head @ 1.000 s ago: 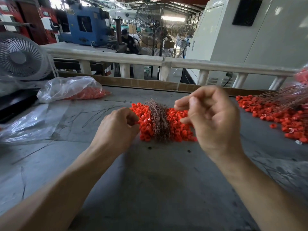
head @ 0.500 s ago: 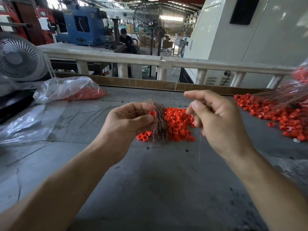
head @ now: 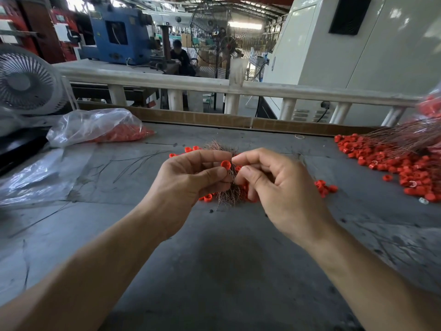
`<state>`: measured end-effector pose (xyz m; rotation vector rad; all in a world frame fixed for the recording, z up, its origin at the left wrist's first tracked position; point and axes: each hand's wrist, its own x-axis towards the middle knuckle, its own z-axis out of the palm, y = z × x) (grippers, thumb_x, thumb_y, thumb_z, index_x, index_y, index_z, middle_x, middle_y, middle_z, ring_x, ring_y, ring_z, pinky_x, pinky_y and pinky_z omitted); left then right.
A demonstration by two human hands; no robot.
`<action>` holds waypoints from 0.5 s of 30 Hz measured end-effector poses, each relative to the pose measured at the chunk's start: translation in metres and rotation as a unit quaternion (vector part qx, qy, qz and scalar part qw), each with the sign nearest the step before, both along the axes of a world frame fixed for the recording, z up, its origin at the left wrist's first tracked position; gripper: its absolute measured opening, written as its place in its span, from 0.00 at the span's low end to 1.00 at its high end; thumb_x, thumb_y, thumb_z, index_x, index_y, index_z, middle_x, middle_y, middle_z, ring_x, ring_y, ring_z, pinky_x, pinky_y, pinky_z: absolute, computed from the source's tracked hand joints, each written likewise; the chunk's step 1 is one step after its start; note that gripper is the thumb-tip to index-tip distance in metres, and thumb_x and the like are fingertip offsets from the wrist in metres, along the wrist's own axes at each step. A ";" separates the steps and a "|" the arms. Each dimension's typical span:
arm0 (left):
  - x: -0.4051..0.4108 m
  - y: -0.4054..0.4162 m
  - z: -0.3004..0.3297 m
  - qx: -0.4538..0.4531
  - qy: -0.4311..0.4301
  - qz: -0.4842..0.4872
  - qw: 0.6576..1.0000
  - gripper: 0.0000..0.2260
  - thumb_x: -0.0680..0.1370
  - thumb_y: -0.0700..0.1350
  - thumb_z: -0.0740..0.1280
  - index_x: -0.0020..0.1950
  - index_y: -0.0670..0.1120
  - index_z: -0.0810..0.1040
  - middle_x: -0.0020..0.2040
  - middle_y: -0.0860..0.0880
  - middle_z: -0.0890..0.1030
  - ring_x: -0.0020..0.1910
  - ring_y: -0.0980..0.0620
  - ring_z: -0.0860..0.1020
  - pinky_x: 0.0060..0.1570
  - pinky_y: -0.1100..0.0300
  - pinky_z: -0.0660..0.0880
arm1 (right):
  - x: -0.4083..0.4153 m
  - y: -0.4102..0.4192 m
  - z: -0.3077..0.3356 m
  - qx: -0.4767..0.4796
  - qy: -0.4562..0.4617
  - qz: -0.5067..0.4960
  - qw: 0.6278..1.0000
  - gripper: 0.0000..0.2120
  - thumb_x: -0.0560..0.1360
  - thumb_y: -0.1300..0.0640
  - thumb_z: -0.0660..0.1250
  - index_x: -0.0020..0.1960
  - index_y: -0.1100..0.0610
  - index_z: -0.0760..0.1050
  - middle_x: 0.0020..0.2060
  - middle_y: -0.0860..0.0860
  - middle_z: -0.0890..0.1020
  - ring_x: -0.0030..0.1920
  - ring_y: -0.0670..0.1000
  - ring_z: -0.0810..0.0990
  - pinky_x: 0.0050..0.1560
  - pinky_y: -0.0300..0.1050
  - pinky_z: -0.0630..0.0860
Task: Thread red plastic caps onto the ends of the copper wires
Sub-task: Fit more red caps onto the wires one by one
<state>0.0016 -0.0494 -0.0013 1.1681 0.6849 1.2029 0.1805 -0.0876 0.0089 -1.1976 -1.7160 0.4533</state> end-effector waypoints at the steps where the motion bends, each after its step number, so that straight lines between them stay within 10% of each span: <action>1: 0.001 0.000 0.000 0.006 0.009 0.004 1.000 0.11 0.68 0.38 0.73 0.49 0.44 0.86 0.42 0.43 0.85 0.39 0.49 0.83 0.43 0.58 0.83 | -0.001 0.000 -0.001 0.000 0.003 -0.005 1.000 0.08 0.81 0.60 0.68 0.54 0.49 0.83 0.34 0.41 0.83 0.32 0.44 0.81 0.37 0.34 0.77; 15: 0.006 -0.002 -0.004 0.034 0.038 0.032 0.998 0.11 0.73 0.32 0.70 0.56 0.35 0.80 0.40 0.42 0.84 0.39 0.48 0.84 0.43 0.58 0.83 | -0.002 0.002 -0.006 0.018 0.010 -0.027 0.999 0.06 0.78 0.59 0.72 0.47 0.49 0.84 0.32 0.45 0.84 0.29 0.42 0.80 0.33 0.34 0.75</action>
